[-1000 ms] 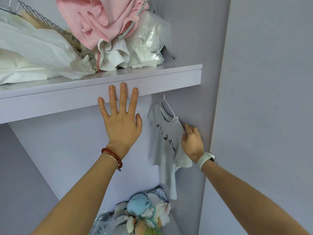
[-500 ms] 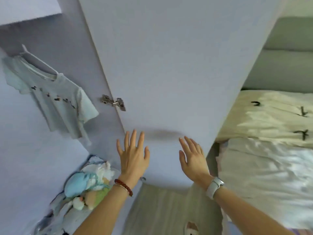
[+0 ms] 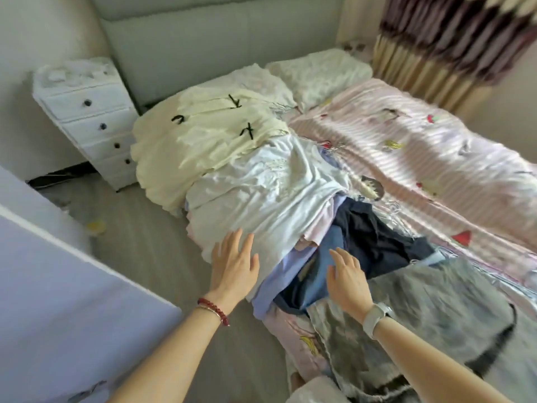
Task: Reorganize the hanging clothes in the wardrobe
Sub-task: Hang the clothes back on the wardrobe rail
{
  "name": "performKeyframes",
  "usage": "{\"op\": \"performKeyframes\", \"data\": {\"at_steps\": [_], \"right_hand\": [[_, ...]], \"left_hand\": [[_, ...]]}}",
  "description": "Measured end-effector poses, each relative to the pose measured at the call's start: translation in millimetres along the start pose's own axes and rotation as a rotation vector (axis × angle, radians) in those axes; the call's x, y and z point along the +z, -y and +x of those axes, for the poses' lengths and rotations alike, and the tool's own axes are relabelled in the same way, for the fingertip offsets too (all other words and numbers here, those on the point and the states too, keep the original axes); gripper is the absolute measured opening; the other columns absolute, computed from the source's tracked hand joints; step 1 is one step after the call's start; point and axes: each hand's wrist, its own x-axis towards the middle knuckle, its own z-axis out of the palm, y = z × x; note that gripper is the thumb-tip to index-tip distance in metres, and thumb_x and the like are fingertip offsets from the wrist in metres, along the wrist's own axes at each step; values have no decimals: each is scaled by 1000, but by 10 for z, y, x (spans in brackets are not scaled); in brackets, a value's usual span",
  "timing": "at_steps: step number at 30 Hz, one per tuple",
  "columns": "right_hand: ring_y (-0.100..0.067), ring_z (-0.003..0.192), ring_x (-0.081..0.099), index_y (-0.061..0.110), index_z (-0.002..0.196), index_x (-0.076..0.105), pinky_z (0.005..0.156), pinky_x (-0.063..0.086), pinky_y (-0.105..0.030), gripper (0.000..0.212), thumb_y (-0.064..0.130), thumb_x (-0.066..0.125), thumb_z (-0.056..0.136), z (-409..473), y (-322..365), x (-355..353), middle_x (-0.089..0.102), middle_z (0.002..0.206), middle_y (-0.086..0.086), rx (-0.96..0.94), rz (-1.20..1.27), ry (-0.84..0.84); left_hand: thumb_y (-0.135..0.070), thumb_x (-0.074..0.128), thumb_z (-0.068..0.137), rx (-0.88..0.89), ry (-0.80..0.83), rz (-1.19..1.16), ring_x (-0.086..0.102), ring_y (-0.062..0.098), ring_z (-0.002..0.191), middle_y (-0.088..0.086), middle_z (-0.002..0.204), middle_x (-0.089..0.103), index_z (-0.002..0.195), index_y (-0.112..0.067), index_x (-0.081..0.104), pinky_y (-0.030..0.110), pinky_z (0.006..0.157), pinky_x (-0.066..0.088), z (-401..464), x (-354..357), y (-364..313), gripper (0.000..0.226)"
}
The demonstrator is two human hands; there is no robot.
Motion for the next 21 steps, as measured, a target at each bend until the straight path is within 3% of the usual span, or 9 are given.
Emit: {"op": "performKeyframes", "data": {"at_steps": [5,11,14,18,21], "right_hand": [[-30,129,33,9,137,35,102,33,-37,43,16,37,95,517,-993,-134,35,144,-8,231,95,27],[-32,129,33,3,136,37,104,30,-39,43,11,36,93,1375,-2025,-73,38,141,-15,421,213,32],[-33,126,37,2,132,41,100,34,-40,40,9,35,92,1753,-2479,-18,42,138,-17,458,227,44],[-38,107,48,-2,108,47,82,39,-41,23,3,34,89,2194,-2916,86,52,118,-24,479,202,90],[-38,111,47,2,115,44,87,37,-44,29,6,36,87,2403,-3077,165,51,122,-21,480,141,160]], "left_hand": [[-27,32,96,160,116,28,16,15,139,2,150,21,141,-18,28,33,110,21,703,447,-830,46],[-29,30,96,241,277,75,24,17,132,0,145,28,142,-19,26,32,107,24,1406,1166,-1560,47],[-30,28,98,255,369,100,9,17,141,1,154,13,146,-21,17,37,113,15,1613,1564,-1836,50],[-31,29,97,250,434,174,-6,21,143,2,156,2,147,-24,12,47,113,7,1857,1958,-2047,53],[-36,29,97,242,456,267,-8,24,143,3,157,-1,147,-26,8,52,111,4,2005,2118,-2068,56]]}}
